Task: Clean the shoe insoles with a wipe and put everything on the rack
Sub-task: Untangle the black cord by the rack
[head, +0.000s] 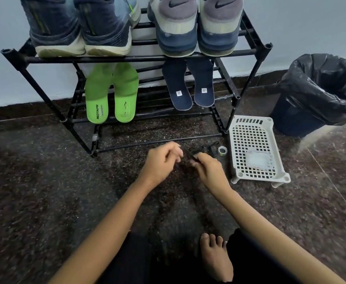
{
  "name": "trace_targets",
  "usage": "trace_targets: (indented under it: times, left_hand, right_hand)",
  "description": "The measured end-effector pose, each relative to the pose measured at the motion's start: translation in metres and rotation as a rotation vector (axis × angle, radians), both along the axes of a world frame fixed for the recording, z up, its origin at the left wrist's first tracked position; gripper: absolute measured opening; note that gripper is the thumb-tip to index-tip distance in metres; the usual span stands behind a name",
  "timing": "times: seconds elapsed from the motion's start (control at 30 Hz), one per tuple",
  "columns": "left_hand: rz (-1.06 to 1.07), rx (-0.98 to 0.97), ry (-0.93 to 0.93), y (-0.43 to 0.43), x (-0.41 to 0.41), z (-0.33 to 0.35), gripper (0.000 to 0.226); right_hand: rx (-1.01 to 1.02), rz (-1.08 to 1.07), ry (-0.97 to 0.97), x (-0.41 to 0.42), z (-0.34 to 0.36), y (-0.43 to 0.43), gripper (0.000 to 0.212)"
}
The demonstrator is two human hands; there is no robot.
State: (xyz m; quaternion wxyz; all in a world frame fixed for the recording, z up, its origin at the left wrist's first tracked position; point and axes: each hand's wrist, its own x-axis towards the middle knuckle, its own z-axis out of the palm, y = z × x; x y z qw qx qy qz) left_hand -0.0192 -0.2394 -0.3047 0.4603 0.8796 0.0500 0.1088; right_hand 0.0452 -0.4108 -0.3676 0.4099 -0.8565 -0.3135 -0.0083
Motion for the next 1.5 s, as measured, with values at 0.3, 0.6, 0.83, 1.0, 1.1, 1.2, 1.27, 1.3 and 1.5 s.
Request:
trace_targets:
  times: [0.3, 0.6, 0.83, 1.0, 1.1, 1.2, 1.27, 1.3, 1.5]
  left_hand:
    - [0.162, -0.429, -0.089, 0.024, -0.001, 0.033, 0.029]
    - [0.204, -0.635, 0.251, -0.006, 0.003, 0.01, 0.025]
    - [0.237, -1.011, 0.331, -0.007, 0.002, 0.016, 0.024]
    - [0.362, -1.022, 0.162, -0.001, 0.004, 0.023, 0.023]
    - [0.465, -1.046, 0.058, 0.018, 0.009, 0.039, 0.02]
    - [0.511, -0.992, 0.0, 0.038, 0.01, 0.051, 0.018]
    - [0.509, -0.903, 0.057, 0.044, 0.009, 0.046, 0.019]
    - [0.498, -0.818, 0.121, 0.045, 0.007, 0.039, 0.018]
    - [0.38, -0.587, 0.429, 0.024, -0.002, -0.001, 0.039]
  right_hand:
    - [0.135, -0.307, 0.242, 0.001, -0.002, -0.022, 0.016]
    - [0.02, 0.01, -0.033, -0.006, 0.073, 0.039, 0.013]
    - [-0.027, -0.02, 0.071, -0.013, 0.06, 0.052, 0.022]
    - [0.054, -0.006, 0.311, -0.025, 0.039, 0.059, 0.023]
    - [0.085, 0.046, 0.464, -0.04, 0.008, 0.053, 0.028]
    - [-0.035, 0.034, 0.483, -0.043, -0.019, 0.037, 0.029]
    - [-0.024, -0.016, 0.468, -0.039, -0.017, 0.034, 0.025]
    - [0.016, -0.033, 0.45, -0.037, -0.011, 0.036, 0.024]
    - [0.169, -0.029, 0.361, -0.029, 0.05, 0.072, 0.02]
